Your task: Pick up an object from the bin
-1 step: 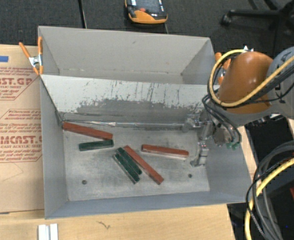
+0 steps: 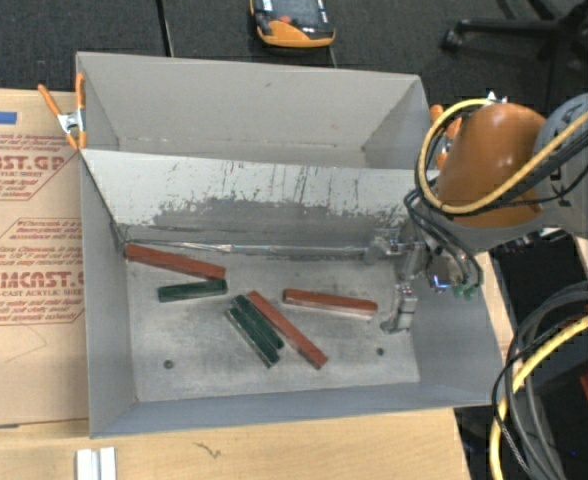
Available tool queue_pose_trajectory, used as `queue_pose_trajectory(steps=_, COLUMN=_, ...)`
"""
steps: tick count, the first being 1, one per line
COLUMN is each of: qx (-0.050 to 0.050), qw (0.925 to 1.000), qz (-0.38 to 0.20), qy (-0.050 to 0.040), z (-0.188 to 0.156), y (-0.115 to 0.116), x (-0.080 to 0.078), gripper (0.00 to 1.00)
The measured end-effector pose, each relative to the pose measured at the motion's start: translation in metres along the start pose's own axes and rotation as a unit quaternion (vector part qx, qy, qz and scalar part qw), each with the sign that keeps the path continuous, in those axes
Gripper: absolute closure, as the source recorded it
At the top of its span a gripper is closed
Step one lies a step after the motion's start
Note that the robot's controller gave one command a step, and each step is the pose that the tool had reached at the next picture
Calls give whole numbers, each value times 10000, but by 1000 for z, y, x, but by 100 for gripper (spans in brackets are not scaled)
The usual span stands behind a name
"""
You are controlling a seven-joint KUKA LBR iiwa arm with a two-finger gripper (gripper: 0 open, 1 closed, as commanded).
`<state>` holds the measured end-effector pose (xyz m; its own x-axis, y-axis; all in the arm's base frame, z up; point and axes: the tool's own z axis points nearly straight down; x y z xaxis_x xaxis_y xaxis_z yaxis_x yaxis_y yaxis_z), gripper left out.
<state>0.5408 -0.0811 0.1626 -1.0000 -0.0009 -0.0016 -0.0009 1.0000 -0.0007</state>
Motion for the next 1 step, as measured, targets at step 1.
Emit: queue_pose_trajectory(steps=1, qx=-5, qw=10000, qz=38, qy=-32, z=57, y=29, x=-42, gripper=0)
